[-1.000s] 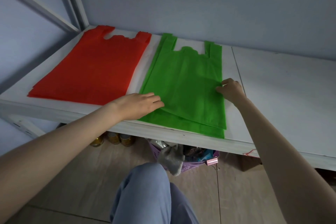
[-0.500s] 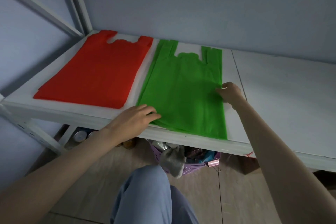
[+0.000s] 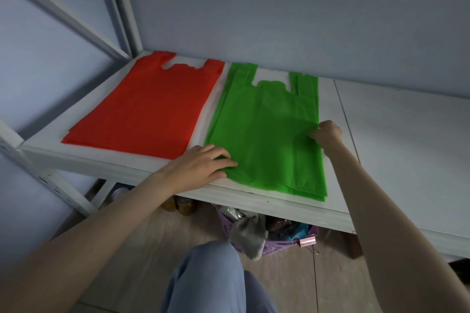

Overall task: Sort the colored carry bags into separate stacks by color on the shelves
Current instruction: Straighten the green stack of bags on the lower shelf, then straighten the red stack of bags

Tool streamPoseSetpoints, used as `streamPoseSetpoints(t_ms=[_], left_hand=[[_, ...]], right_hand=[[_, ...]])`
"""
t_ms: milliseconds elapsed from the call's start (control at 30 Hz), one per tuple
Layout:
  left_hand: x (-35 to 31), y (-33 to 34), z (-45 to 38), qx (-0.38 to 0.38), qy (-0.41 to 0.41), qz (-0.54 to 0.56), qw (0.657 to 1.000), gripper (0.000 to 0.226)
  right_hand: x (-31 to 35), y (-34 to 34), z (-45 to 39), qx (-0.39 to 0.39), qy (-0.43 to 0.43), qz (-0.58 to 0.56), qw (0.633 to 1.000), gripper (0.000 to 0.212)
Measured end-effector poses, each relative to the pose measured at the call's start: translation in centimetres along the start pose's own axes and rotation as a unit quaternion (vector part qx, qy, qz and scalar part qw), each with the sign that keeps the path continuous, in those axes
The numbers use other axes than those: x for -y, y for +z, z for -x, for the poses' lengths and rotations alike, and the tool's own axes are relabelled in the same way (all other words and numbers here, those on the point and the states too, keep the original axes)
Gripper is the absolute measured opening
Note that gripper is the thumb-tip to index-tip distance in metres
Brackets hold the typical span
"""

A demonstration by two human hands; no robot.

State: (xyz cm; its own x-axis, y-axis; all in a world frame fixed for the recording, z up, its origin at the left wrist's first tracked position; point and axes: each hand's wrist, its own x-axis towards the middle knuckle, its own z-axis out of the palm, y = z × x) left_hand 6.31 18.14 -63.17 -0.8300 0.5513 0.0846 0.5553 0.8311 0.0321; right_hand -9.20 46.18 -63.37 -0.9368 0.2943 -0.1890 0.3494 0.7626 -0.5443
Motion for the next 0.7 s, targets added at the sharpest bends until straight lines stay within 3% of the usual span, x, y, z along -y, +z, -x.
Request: streamPoseSetpoints(t_ms=[133,200,267,333,500,700], left_hand=[[-0.8,-0.2,0.1,0.017,-0.048,0.037,0.998,0.071],[-1.4,-0.7,0.0,0.022,-0.171,0.127,0.977,0.086],[-0.8,-0.5,-1.1,-0.017,-0.311,0.219,0.925,0.069],[0.0,-0.2,-2.5,-0.024,-0.391,0.250,0.886,0.055],[0.0,-0.5,-4.8,0.013,-0.447,0.295,0.844,0.058],[0.3,-0.8,-4.5,0.041,-0.415,0.301,0.858,0.059]], right_hand=[[0.1,-0.3,0.3,0.010,0.002,0.015,1.000,0.035],[0.0,-0.4,0.1,0.009,0.004,-0.001,1.000,0.036],[0.2,-0.3,-0.2,-0.004,0.015,-0.015,1.000,0.037],[0.4,-0.1,-0.1,-0.011,0.021,-0.006,1.000,0.036],[0.7,0.2,-0.2,-0.003,0.013,0.008,1.000,0.040],[0.6,-0.6,0.5,0.022,0.007,-0.024,0.999,0.049]])
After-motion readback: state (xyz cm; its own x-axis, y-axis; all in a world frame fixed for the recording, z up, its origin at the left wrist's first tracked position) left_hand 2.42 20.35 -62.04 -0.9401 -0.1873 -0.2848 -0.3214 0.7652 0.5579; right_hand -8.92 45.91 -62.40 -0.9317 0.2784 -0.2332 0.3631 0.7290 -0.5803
